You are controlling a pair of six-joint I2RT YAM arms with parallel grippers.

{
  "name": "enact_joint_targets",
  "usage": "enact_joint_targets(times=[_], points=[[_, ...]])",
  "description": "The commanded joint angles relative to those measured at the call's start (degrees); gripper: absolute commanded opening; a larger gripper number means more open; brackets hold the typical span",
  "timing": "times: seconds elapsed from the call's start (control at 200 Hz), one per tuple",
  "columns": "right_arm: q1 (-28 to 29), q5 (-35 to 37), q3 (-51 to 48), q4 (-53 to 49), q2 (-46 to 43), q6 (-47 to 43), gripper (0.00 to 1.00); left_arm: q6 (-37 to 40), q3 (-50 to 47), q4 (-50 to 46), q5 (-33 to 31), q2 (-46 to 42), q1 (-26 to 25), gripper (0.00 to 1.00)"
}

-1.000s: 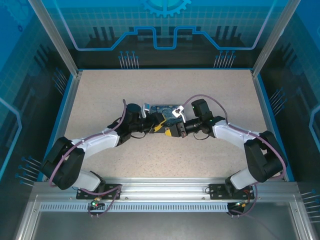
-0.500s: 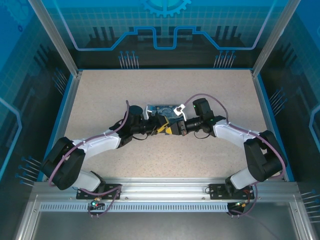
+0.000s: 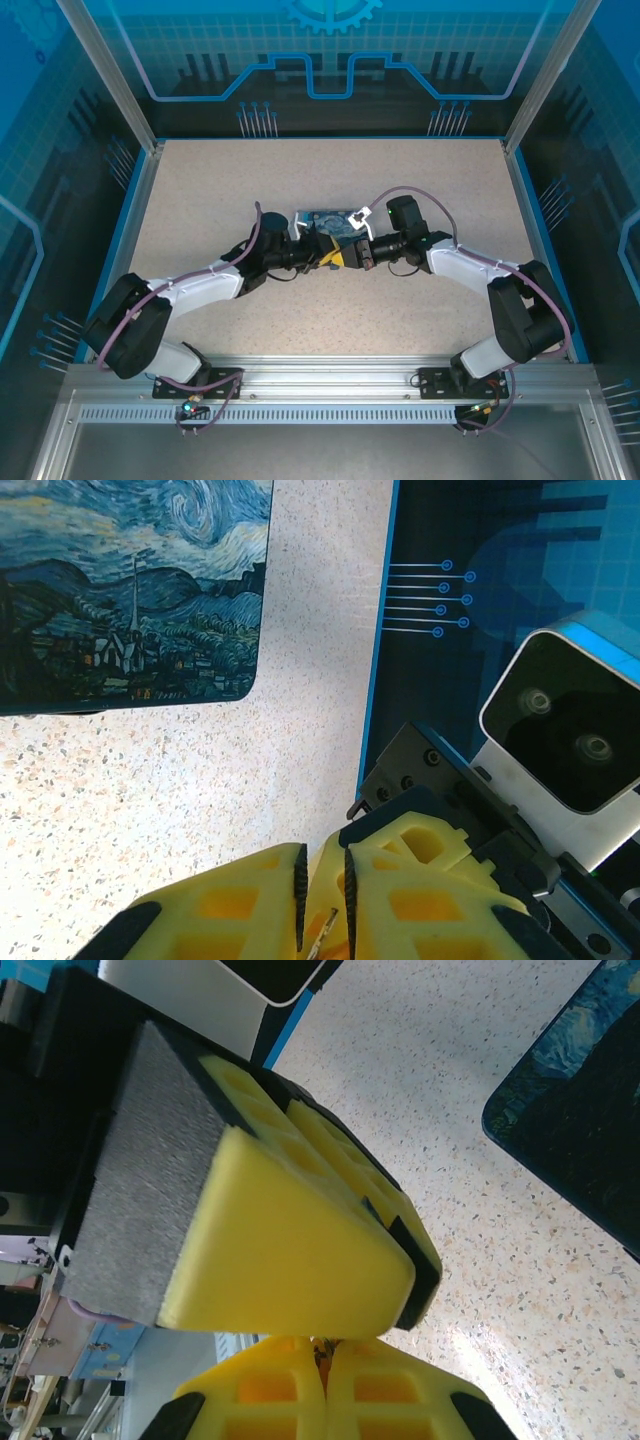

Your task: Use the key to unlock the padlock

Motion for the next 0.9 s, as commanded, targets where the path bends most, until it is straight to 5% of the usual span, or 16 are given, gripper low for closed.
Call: enact_joint_targets(times=[0.0,0.125,0.21,0.31,0.49,0.575,0.895], points=[[-0.84,-0.5,-0.41,1.12,0.73,0.44,0.0,0.15,-0.9,1.76,1.14,0.72,-0.52,0.16],[-1.17,-0.46,-0.55,0.87,0.4,0.53,0.0,0.23,-0.81,1.69,1.02,1.06,-0.63,0.0],[-1.73,-0.63,-1.03,0.43,-0.28,0.43,0.01,0.34,-0.72,1.55,0.46,1.26,-0.62,0.0],[-2.85,-1.02,-2.03,-0.88,-2.25,-0.14,0.36,1.1,-0.5,0.54,-1.48,0.75,-0.51,0.0],[-6.4,1.23,-5.34,-6.48,-9.86,-1.59,0.69,5.06,1.4,-4.88,-7.17,-1.8,-0.34,0.0],[-7.42,6.57,-6.04,-11.0,-14.18,-2.07,0.99,6.59,2.26,-6.32,-9.29,-3.31,-0.26,0.0],[-8.22,29.42,-6.33,-15.16,-24.75,8.57,1.0,15.31,4.65,-8.5,-17.54,-9.67,-0.14,0.0]])
